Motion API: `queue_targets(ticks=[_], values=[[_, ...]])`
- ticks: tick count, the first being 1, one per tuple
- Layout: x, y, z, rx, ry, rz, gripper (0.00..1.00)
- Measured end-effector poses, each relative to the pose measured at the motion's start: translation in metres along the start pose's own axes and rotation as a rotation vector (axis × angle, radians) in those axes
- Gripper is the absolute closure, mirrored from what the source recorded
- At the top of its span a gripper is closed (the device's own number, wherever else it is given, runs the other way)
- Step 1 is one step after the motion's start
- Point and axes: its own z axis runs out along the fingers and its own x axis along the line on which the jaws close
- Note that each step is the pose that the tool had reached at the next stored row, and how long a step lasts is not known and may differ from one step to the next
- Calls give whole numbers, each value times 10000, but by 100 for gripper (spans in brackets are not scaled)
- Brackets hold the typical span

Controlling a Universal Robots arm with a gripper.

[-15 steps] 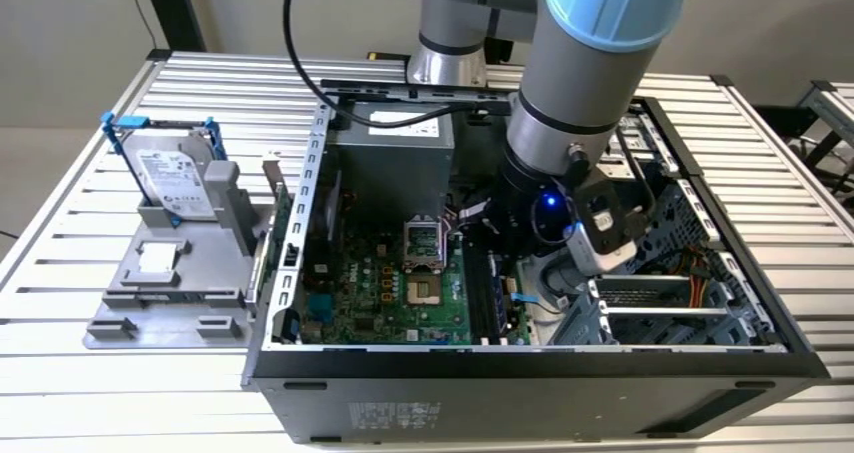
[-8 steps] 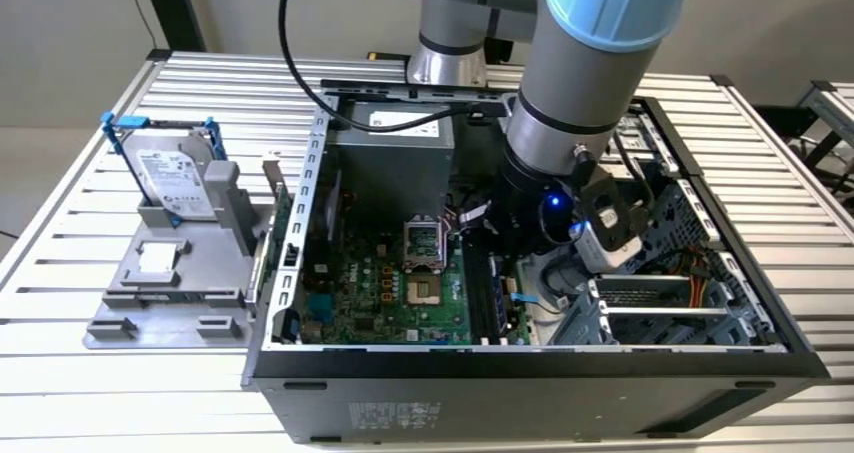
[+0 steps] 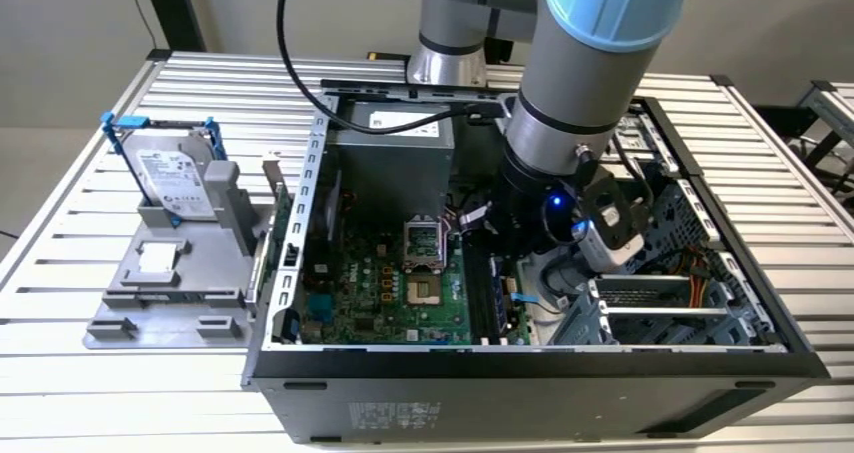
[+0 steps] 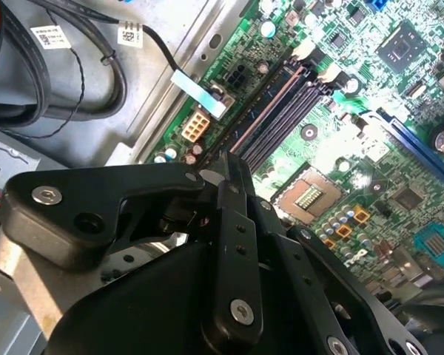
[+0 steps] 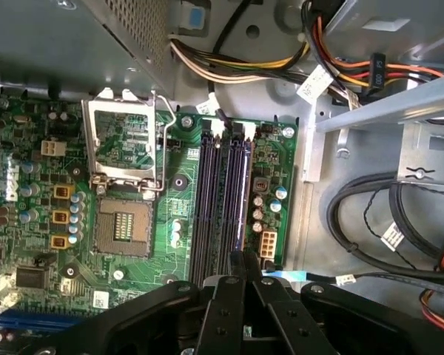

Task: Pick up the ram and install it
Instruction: 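Insert the ram into the slot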

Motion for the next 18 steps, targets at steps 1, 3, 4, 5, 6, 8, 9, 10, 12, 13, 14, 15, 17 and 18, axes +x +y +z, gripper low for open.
queue_targets(ticks=[1, 3, 4, 5, 6, 8, 9, 10, 12, 13, 14, 15, 17, 18], values=[[0, 0, 0, 0, 1, -94, 100], [0, 0, 0, 0, 3, -261, 100], [0, 0, 0, 0, 3, -294, 100], [0, 0, 0, 0, 4, -304, 100], [0, 0, 0, 0, 4, -304, 100], [0, 0, 0, 0, 3, -307, 100], [0, 0, 0, 0, 4, -307, 100], [0, 0, 0, 0, 4, -307, 100], [0, 0, 0, 0, 4, -307, 100], [0, 0, 0, 0, 4, -307, 100], [0, 0, 0, 0, 4, -307, 100], [0, 0, 0, 0, 4, -308, 100], [0, 0, 0, 0, 4, -308, 100], [0, 0, 0, 1, 4, -308, 100]])
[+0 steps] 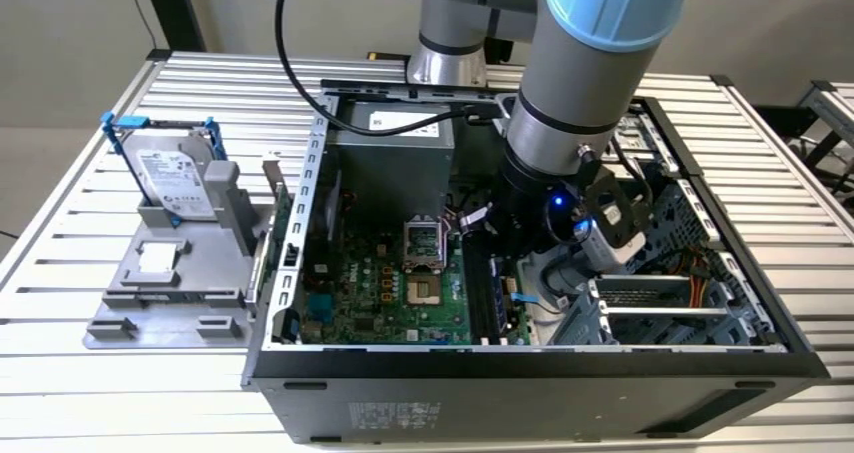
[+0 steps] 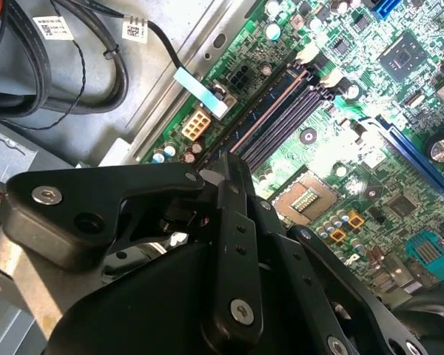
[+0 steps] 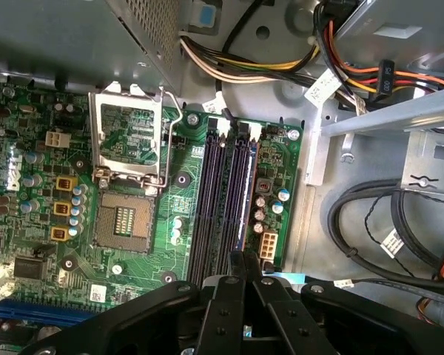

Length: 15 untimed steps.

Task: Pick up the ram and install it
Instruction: 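Insert the ram into the slot, then press down the ram until it locks into place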

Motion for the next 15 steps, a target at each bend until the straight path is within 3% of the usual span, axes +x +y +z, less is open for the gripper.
queue_targets(ticks=[2, 6, 8, 11, 15], values=[[0, 0, 0, -1, 1, -101, 100], [0, 0, -1, -22, 6, -684, 100], [0, 0, 0, -108, -4, -888, 100], [0, 0, 0, -300, -26, -1128, 100], [0, 0, 0, -322, -24, -1342, 100]])
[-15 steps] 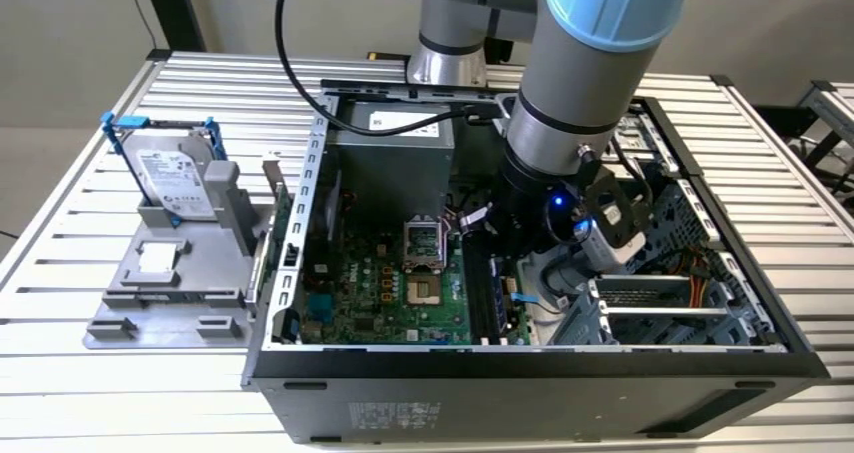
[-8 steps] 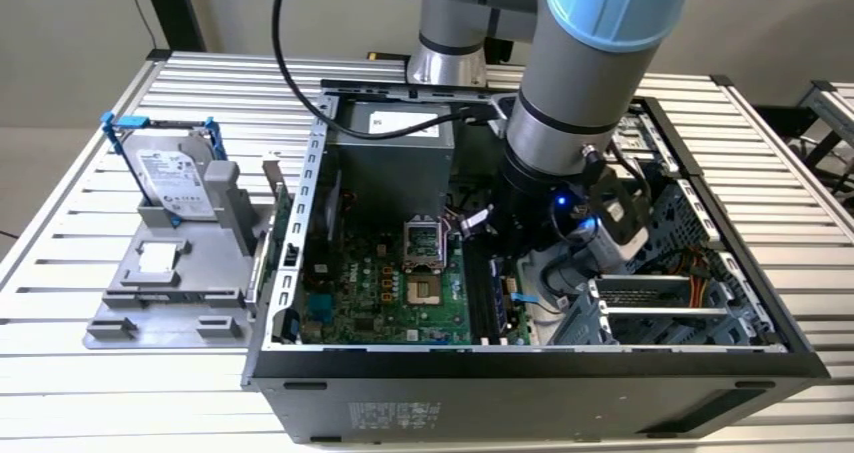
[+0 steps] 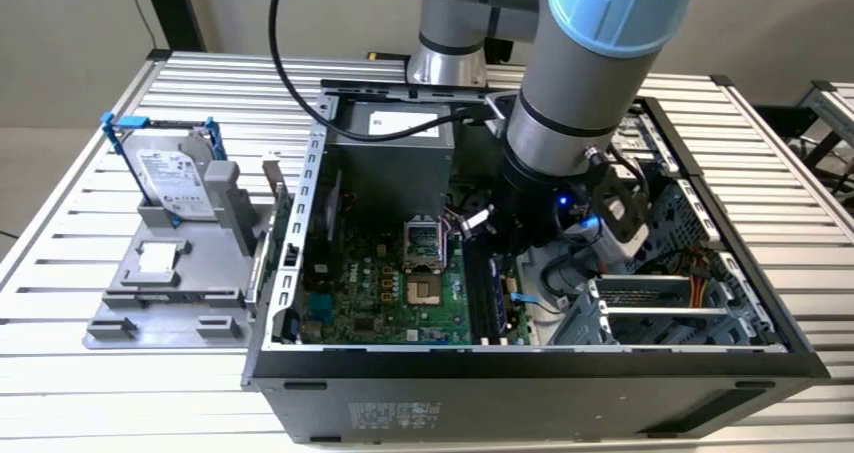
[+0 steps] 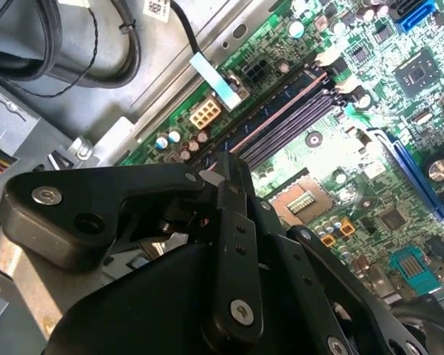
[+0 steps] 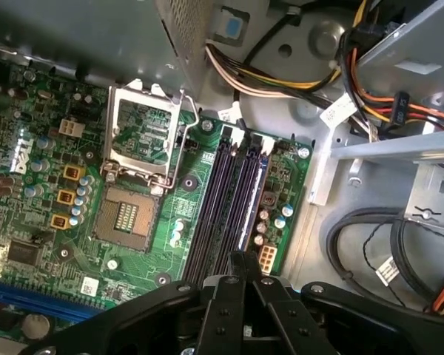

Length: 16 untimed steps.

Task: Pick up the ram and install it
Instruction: 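Press down the ram until it locks into place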

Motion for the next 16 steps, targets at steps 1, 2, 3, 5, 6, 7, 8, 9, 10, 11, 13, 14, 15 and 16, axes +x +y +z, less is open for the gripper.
queue_targets(ticks=[1, 2, 3, 5, 6, 7, 8, 9, 10, 11, 13, 14, 15, 16], values=[[0, 0, 0, 0, 3, -58, 100], [0, 0, 0, 0, 6, -129, 100], [0, 0, 0, 0, 10, -211, 100], [0, 0, -1, -1, 20, -435, 100], [0, -1, -1, -2, 28, -600, 100], [0, -1, -1, -3, 35, -773, 100], [0, 0, -1, -5, 43, -964, 100], [0, 0, 0, -6, 50, -1143, 100], [0, 0, 0, -7, 58, -1324, 100], [0, 0, 0, -8, 67, -1514, 100], [0, 0, 0, -10, 82, -1855, 100], [0, 0, 0, -11, 88, -2003, 100], [0, 0, 0, -12, 94, -2137, 100], [0, 0, 0, -13, 99, -2259, 100]])
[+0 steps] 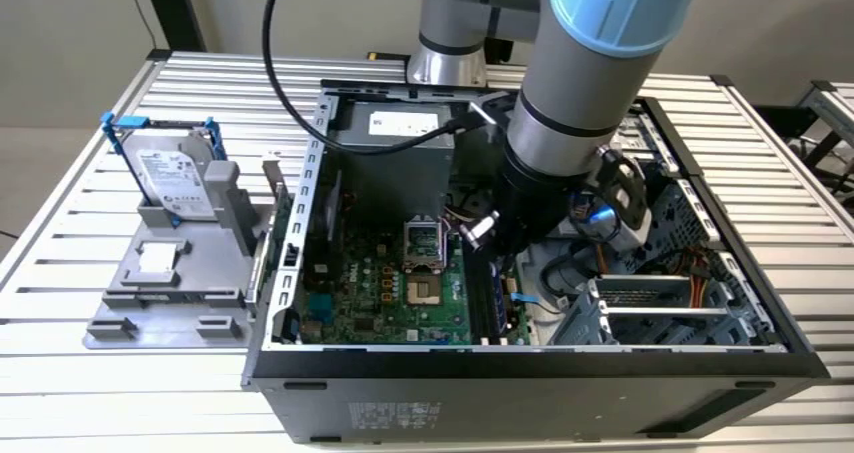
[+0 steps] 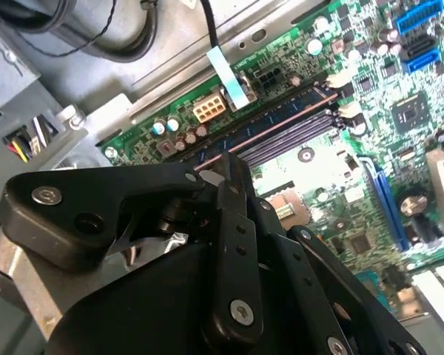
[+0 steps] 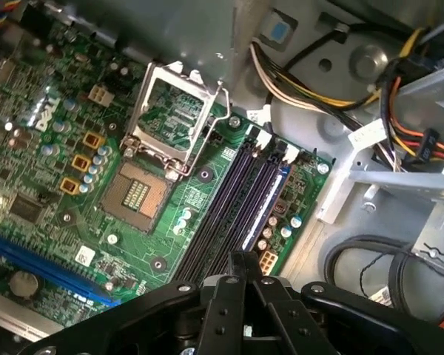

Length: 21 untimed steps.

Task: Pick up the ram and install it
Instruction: 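Press down the ram until it locks into place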

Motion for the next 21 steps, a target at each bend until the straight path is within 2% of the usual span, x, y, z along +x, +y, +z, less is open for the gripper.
queue_targets(ticks=[7, 14, 21], values=[[0, 0, 0, -4, 31, -706, 100], [0, 0, 0, -15, 79, -1850, 100], [-1, -1, 0, -20, 115, -2699, 100]])
